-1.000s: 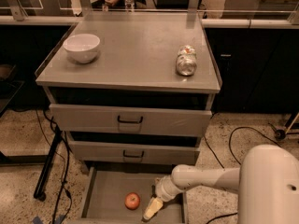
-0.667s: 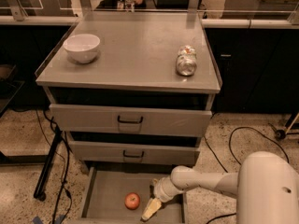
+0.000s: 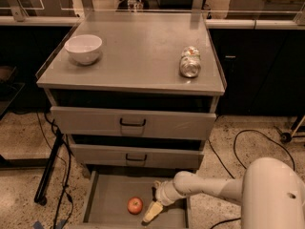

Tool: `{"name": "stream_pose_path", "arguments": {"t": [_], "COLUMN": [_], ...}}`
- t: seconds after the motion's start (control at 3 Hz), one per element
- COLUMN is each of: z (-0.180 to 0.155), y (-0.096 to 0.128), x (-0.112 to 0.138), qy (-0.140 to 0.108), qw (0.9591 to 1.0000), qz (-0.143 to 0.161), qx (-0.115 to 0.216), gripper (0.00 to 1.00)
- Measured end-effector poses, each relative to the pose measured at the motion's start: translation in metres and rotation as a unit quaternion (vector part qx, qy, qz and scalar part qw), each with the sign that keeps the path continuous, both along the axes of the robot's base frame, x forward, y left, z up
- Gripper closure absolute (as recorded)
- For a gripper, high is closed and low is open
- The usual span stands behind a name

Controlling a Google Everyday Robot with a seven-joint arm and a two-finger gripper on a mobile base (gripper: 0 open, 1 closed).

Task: Pick apple from bottom drawer and place on counter

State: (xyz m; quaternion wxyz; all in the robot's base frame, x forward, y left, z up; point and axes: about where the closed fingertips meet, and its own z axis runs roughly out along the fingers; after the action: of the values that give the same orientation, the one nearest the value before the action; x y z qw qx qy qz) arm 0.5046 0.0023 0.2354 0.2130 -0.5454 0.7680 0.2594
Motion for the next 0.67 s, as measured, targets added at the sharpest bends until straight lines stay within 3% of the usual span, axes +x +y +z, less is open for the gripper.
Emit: {"name": "stream_pose_path", "arguments": {"t": [0.33, 0.67], "z": [-0.0111, -0.0111], "y": [0.0089, 0.0089], "x": [0.0234, 0.0234], "qy": [-0.037, -0.037], "qw": [0.9991, 0.9991], "qz": [-0.008, -0.008], "qx": [0.019, 0.019], "gripper": [0.00, 0.00]}}
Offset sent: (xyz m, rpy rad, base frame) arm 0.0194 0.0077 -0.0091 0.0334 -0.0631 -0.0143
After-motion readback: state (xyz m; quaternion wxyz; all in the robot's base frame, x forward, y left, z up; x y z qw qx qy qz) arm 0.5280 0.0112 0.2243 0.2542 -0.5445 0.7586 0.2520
